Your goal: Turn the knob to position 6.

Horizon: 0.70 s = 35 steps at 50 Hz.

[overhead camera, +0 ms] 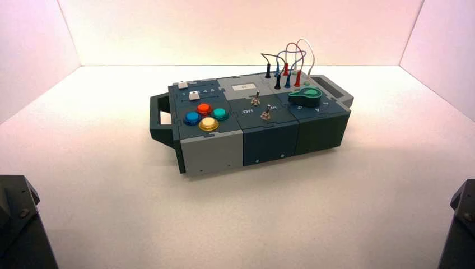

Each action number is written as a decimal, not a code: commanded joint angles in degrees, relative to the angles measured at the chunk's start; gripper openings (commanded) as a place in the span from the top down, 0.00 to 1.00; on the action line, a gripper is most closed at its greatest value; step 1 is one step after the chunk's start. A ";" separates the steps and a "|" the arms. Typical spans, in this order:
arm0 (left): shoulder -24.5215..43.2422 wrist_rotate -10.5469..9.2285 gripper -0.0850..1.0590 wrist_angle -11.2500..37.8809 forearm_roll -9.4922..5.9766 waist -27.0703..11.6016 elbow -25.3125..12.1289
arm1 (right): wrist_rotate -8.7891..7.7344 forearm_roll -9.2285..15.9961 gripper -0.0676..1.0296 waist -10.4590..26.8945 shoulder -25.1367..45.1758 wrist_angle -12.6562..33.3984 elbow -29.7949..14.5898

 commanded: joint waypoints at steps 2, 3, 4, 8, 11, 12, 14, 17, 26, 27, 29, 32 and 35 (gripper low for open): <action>0.88 -0.18 0.82 -0.53 -0.18 -0.35 -1.67 | 0.26 0.18 0.96 -0.35 0.26 -0.62 -1.14; 0.88 -0.26 0.82 -0.62 -0.18 -0.26 -1.67 | 0.35 0.18 0.96 -0.35 0.26 -0.62 -1.14; 0.88 -0.18 0.82 -0.62 -0.18 -0.26 -1.67 | 0.35 0.18 0.96 -0.35 0.26 -0.62 -1.14; 0.88 -0.26 0.82 -0.53 -0.18 -0.35 -1.67 | 0.35 0.18 0.96 -0.35 0.26 -0.62 -1.05; 0.88 -0.18 0.82 -0.62 -0.18 -0.35 -1.67 | 0.26 0.18 0.96 -0.35 0.26 -0.62 -1.05; 0.88 -0.18 0.82 -0.53 -0.18 -0.35 -1.67 | 0.26 0.18 0.96 -0.35 0.26 -0.53 -1.14; 0.97 -0.18 0.82 -0.62 -0.18 -0.26 -1.67 | 0.18 0.18 0.96 -0.35 0.44 -0.26 -1.23; 1.23 -0.18 0.82 -0.62 -0.18 -0.26 -1.58 | 0.18 0.26 0.96 -0.35 1.05 0.26 -1.58; 2.29 -0.26 0.82 -1.67 -0.18 -0.26 -1.49 | -0.53 0.70 0.96 0.18 6.15 4.04 -4.48; 2.37 -0.26 0.82 -1.85 -0.18 -0.35 -1.49 | -0.70 0.70 0.96 0.26 6.94 4.22 -4.83; 2.37 -0.18 0.82 -2.02 -0.18 -0.26 -1.49 | -0.88 0.97 0.96 0.62 8.26 4.13 -5.36; 2.46 -0.18 0.82 -2.29 -0.18 -0.26 -1.41 | -1.05 0.97 0.96 0.62 9.93 4.13 -6.15; 2.37 -0.18 0.82 -2.37 -0.18 -0.26 -1.32 | -1.05 1.05 0.96 0.70 11.51 4.13 -6.77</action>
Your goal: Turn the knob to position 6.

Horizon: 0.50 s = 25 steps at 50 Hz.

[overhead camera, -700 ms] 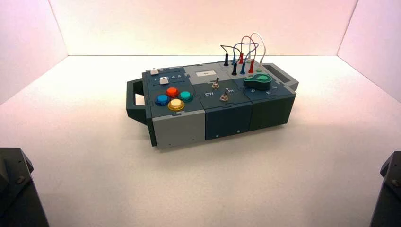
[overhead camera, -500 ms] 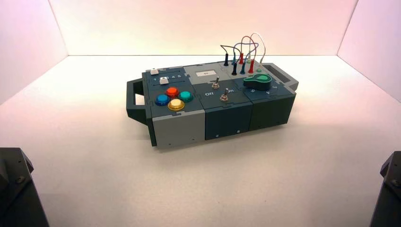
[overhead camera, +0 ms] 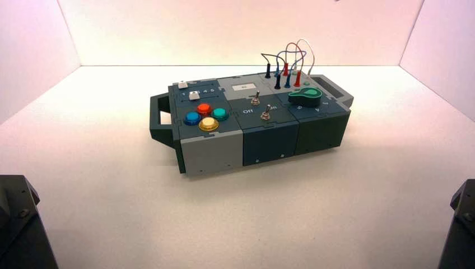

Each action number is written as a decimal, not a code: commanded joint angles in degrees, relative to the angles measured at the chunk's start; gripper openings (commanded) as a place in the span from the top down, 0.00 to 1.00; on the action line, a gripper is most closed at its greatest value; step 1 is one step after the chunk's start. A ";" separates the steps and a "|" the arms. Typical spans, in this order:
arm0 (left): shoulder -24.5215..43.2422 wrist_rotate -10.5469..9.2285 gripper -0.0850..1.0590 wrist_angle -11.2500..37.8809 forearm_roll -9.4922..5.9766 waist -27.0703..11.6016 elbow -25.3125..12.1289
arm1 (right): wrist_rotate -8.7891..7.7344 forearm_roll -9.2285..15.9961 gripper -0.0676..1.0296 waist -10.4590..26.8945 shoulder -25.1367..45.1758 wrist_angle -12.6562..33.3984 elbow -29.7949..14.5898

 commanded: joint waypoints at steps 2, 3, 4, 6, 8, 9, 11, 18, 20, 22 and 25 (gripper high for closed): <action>0.97 -0.18 0.82 -1.05 -0.18 -0.26 -1.41 | -0.18 0.44 0.96 0.70 3.69 -0.26 -3.34; 1.05 -0.26 0.82 -1.05 -0.18 -0.35 -1.49 | -0.26 0.44 0.96 0.70 4.04 -0.26 -3.52; 0.97 -0.26 0.82 -1.05 -0.18 -0.35 -1.49 | -0.26 0.44 0.96 0.79 4.66 -0.26 -3.69; 0.88 -0.26 0.82 -1.05 -0.18 -0.26 -1.49 | -0.26 0.53 0.96 1.05 6.24 -0.35 -4.13; 0.70 -0.26 0.82 -1.05 -0.26 -0.35 -1.49 | -0.35 0.62 0.96 1.14 7.47 -0.35 -4.39; 0.70 -0.35 0.82 -1.05 -0.18 -0.26 -1.49 | -0.26 0.62 0.96 1.32 8.17 -0.35 -4.48; 0.44 -0.35 0.82 -0.97 -0.18 -0.26 -1.49 | -0.26 0.88 0.96 1.41 9.32 -0.53 -4.31; 0.44 -0.35 0.82 -1.05 -0.18 -0.26 -1.76 | 0.00 3.16 0.96 1.49 12.92 -2.81 -2.37; 0.62 -0.35 0.82 -1.05 -0.18 -0.26 -1.85 | 0.18 3.87 0.96 1.41 13.36 -3.60 -1.49; 0.70 -0.35 0.82 -1.05 -0.18 -0.26 -2.11 | 0.35 4.39 0.96 1.41 13.71 -4.39 -0.79; 0.88 -0.35 0.82 -1.05 -0.18 -0.26 -2.29 | 0.62 5.10 0.96 1.41 14.41 -6.24 0.70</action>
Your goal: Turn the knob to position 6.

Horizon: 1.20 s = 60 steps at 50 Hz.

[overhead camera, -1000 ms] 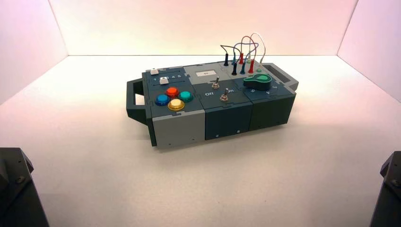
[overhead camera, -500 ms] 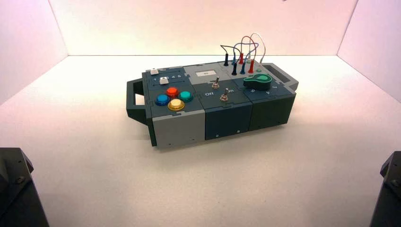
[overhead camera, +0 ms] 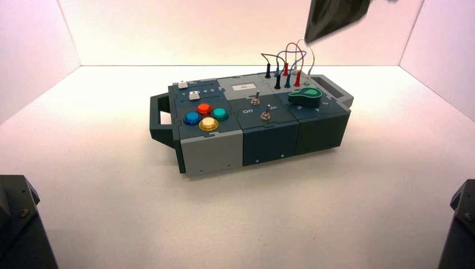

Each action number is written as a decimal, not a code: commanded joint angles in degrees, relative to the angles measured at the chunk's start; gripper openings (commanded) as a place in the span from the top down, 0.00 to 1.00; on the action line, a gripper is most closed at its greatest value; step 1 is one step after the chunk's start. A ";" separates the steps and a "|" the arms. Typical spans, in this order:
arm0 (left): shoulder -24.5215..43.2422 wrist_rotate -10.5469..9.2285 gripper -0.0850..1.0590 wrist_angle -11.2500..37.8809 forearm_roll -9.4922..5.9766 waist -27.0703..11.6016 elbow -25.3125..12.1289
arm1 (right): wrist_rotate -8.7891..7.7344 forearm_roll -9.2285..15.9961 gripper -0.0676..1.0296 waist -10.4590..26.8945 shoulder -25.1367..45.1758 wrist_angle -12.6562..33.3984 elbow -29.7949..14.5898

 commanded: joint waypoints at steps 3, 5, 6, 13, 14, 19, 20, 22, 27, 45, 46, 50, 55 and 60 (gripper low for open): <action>0.88 -0.26 0.82 -0.62 -0.18 -0.26 -2.29 | 0.53 1.85 0.96 0.26 1.67 -3.78 2.02; 0.88 -0.26 0.82 -0.62 -0.18 -0.26 -2.46 | 0.62 2.02 0.96 0.26 2.20 -4.13 2.20; 0.79 -0.26 0.82 -0.62 -0.18 -0.26 -2.46 | 0.62 2.02 0.96 0.26 2.64 -4.39 2.29; 0.62 -0.26 0.82 -0.62 -0.18 -0.26 -2.90 | 0.53 2.11 0.96 0.26 5.62 -5.89 2.20; 0.62 -0.26 0.82 -0.62 -0.18 -0.35 -2.90 | 0.62 2.20 0.96 0.26 6.15 -6.15 2.11; 0.70 -0.26 0.82 -0.62 -0.18 -0.35 -3.16 | 0.62 2.11 0.96 0.18 8.00 -6.68 1.41; 0.70 -0.26 0.82 -0.62 -0.18 -0.35 -3.16 | 0.62 2.11 0.96 0.18 8.44 -6.68 1.23; 0.62 -0.26 0.82 -0.62 -0.18 -0.35 -3.16 | 0.62 2.20 0.96 0.09 9.23 -6.68 0.97; 0.62 -0.26 0.82 -0.70 -0.18 -0.26 -3.16 | 0.53 2.11 0.96 -0.09 11.16 -7.38 0.79; 0.62 -0.26 0.82 -2.02 -0.18 -0.26 -3.08 | 0.44 1.93 0.96 -0.88 17.75 -10.63 -0.09; 0.62 -0.26 0.82 -2.02 -0.18 -0.35 -3.08 | 0.53 1.93 0.96 -0.88 17.84 -10.72 -0.09; 0.62 -0.26 0.82 -2.02 -0.18 -0.35 -2.99 | 0.35 1.85 0.96 -1.85 18.63 -11.16 -0.35; 0.70 -0.26 0.82 -2.02 -0.18 -0.35 -3.08 | 0.26 1.49 0.96 -2.81 19.34 -11.43 -0.62; 0.79 -0.26 0.82 -2.02 -0.09 -0.35 -3.16 | 0.26 1.14 0.96 -3.08 19.69 -11.78 -0.79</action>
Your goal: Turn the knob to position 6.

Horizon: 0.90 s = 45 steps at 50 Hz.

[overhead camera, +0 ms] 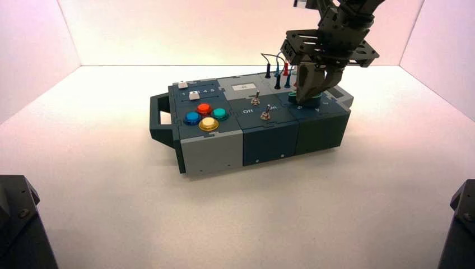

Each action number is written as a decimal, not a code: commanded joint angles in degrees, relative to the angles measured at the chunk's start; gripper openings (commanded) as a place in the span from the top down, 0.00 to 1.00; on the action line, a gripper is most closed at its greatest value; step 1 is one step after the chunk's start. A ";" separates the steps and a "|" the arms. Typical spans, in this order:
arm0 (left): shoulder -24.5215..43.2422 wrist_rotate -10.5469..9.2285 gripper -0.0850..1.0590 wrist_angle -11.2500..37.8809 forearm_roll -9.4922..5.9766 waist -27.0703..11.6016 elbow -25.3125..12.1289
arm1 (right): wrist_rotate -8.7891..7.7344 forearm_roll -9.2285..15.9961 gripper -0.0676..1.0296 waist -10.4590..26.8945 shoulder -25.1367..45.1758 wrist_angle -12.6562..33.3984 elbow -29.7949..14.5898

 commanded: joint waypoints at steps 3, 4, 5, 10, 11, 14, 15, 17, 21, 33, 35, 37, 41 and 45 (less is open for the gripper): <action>0.88 -0.18 0.82 -0.70 0.00 -0.26 -1.67 | -0.18 -0.53 0.96 -0.53 0.26 -0.88 -1.85; 0.88 -0.18 0.82 -0.79 0.00 -0.35 -1.67 | -0.18 -0.53 0.96 -0.53 0.35 -0.88 -2.02; 0.88 -0.18 0.81 -0.70 0.00 -0.26 -1.67 | -0.26 -0.53 0.96 -0.53 0.62 -0.88 -2.29; 0.88 -0.18 0.82 -0.70 0.00 -0.26 -1.67 | -0.35 -0.53 0.96 -0.53 1.76 -0.79 -3.25; 0.88 -0.18 0.82 -0.79 0.00 -0.26 -1.67 | -0.44 -0.53 0.96 -0.53 2.11 -0.79 -3.43; 0.88 -0.18 0.82 -0.79 0.00 -0.35 -1.67 | -0.53 -0.53 0.96 -0.53 2.81 -0.79 -3.96; 0.88 -0.18 0.81 -0.79 0.00 -0.35 -1.67 | -0.53 -0.53 0.96 -0.53 3.16 -0.79 -4.13; 0.88 -0.18 0.81 -0.79 0.00 -0.26 -1.76 | -0.53 -0.53 0.96 -0.53 3.52 -0.79 -4.48; 0.88 -0.18 0.81 -0.79 0.09 -0.26 -1.76 | -0.53 -0.62 0.96 -0.53 4.48 -0.79 -5.01; 0.88 -0.18 0.81 -0.79 0.18 -0.35 -1.76 | -0.53 -0.62 0.96 -0.79 4.92 -1.14 -5.54; 0.88 -0.18 0.81 -0.79 0.09 -0.26 -1.76 | -0.53 -0.62 0.96 -1.05 4.83 -1.05 -5.62; 0.88 -0.18 0.81 -0.79 0.09 -0.26 -1.76 | -0.53 -0.62 0.96 -1.23 4.66 -1.05 -5.62; 0.88 -0.18 0.81 -0.70 0.09 -0.26 -1.76 | -0.62 -0.88 0.96 -1.49 4.48 -1.05 -5.89; 0.88 -0.18 0.81 -0.79 0.18 -0.35 -1.76 | -0.62 -1.05 0.96 -1.49 4.48 -0.62 -6.33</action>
